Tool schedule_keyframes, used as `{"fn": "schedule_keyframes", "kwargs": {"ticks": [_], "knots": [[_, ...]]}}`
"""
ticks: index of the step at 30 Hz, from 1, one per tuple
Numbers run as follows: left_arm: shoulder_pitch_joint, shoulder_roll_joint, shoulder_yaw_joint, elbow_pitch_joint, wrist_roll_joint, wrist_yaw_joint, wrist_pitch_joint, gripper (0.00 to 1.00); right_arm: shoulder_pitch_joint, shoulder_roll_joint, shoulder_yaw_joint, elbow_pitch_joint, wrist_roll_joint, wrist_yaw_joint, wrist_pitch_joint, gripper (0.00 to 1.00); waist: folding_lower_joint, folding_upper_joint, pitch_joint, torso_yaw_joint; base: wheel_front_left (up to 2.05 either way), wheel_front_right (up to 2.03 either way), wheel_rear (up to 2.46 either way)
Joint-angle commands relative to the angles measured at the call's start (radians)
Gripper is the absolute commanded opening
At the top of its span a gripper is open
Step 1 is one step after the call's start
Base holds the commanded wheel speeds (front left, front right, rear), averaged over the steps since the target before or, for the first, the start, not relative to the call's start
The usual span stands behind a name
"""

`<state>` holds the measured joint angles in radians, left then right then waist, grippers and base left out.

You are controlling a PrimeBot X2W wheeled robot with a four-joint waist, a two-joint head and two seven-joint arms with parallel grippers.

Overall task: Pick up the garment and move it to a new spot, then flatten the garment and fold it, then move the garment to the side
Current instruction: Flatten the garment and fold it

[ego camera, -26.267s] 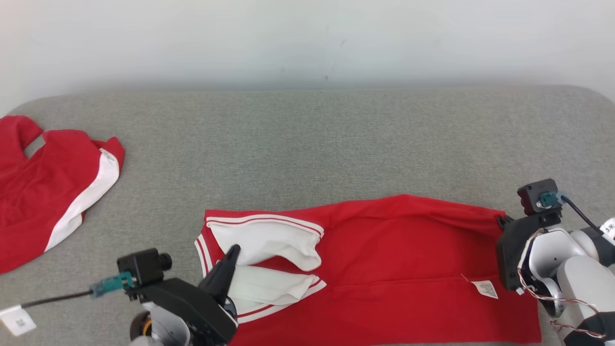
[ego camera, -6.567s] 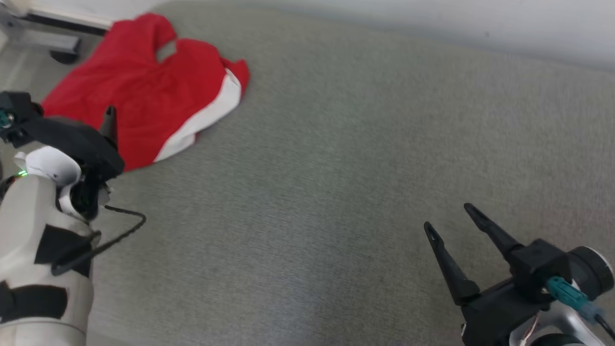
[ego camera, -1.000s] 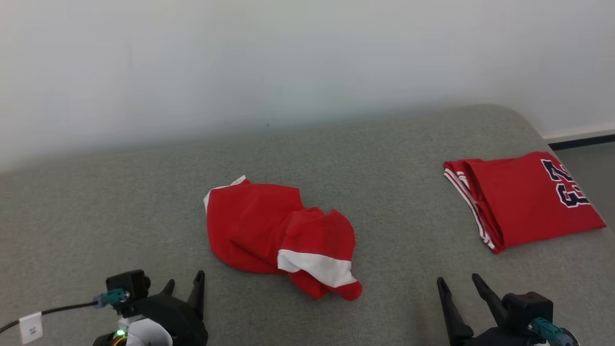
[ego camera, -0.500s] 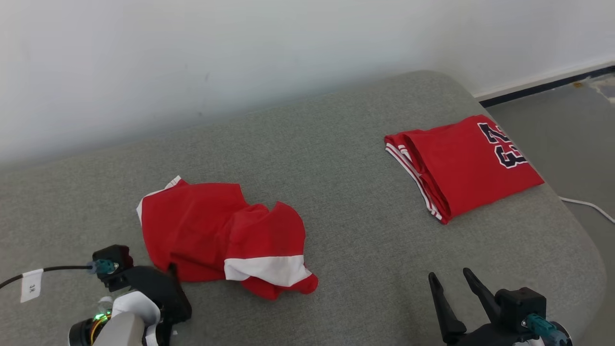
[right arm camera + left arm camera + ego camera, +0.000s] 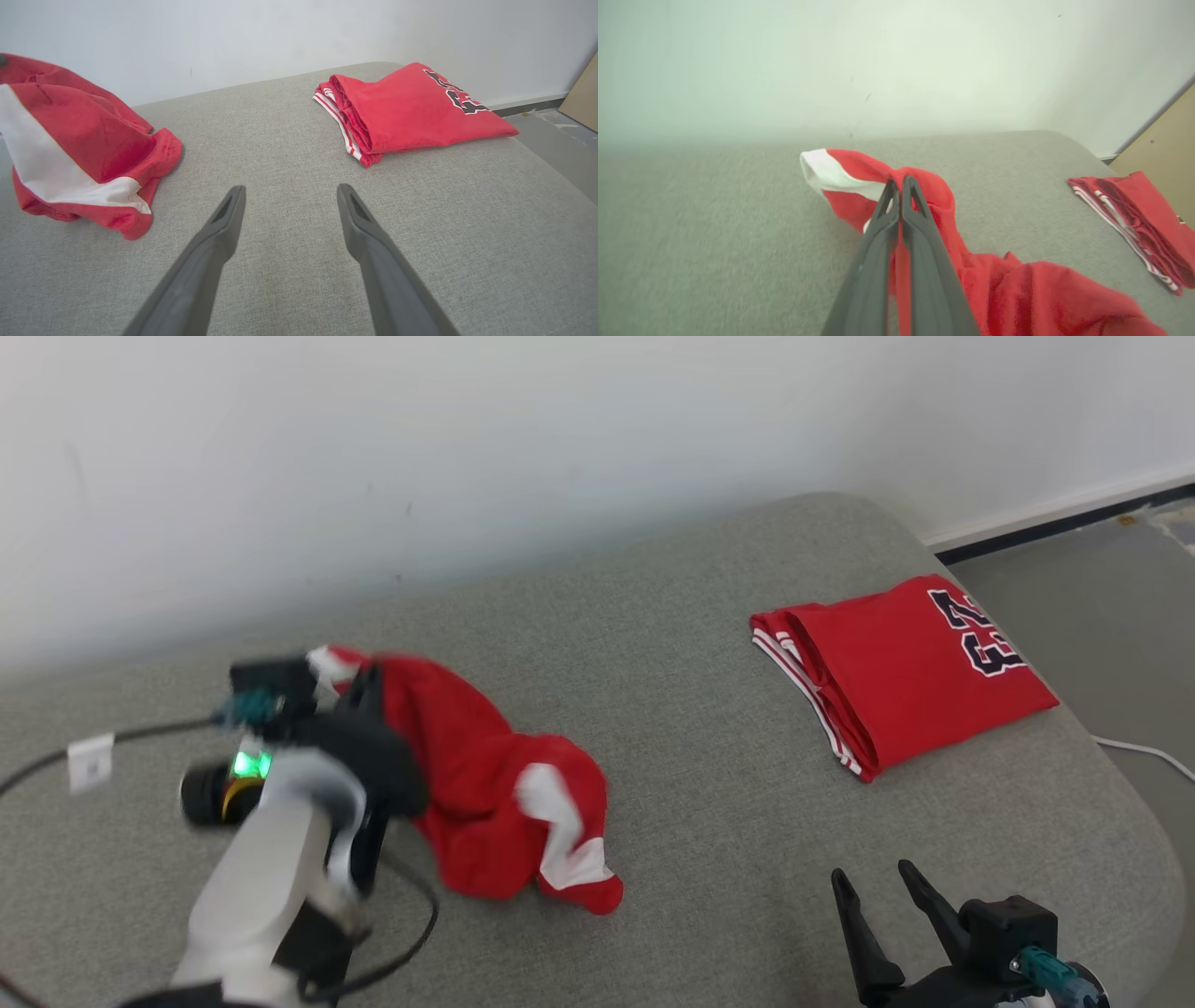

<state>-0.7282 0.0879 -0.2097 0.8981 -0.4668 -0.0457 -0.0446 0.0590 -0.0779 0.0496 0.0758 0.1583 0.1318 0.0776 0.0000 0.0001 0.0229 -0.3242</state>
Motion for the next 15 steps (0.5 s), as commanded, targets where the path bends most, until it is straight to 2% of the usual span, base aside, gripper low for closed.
{"fn": "schedule_keyframes", "kwargs": {"ticks": [1,4,10,15], "knots": [[-0.040,-0.008,-0.014,-0.019,0.018,-0.006,-0.017,0.00,-0.009,-0.002,0.003,-0.001,-0.005,-0.002,-0.005,1.00,0.0000,-0.0001,-0.011,0.008,0.00,0.00,0.00],[-0.126,-0.022,-0.073,-0.069,0.049,-0.026,-0.042,0.00,-0.008,0.001,0.008,0.002,-0.003,-0.002,-0.006,1.00,0.0000,-0.0001,-0.022,0.007,0.00,0.00,0.00],[-0.238,-0.037,-0.220,-0.169,0.076,-0.059,-0.023,0.00,-0.003,0.005,0.009,0.009,-0.001,-0.002,-0.009,1.00,0.0000,-0.0001,-0.032,0.000,0.00,0.00,0.00],[-0.148,-0.037,-0.422,-0.259,-0.039,-0.062,0.036,0.00,0.005,0.009,0.006,0.009,-0.004,-0.002,-0.012,1.00,0.0000,-0.0001,-0.029,0.000,0.00,0.00,0.00]]}}
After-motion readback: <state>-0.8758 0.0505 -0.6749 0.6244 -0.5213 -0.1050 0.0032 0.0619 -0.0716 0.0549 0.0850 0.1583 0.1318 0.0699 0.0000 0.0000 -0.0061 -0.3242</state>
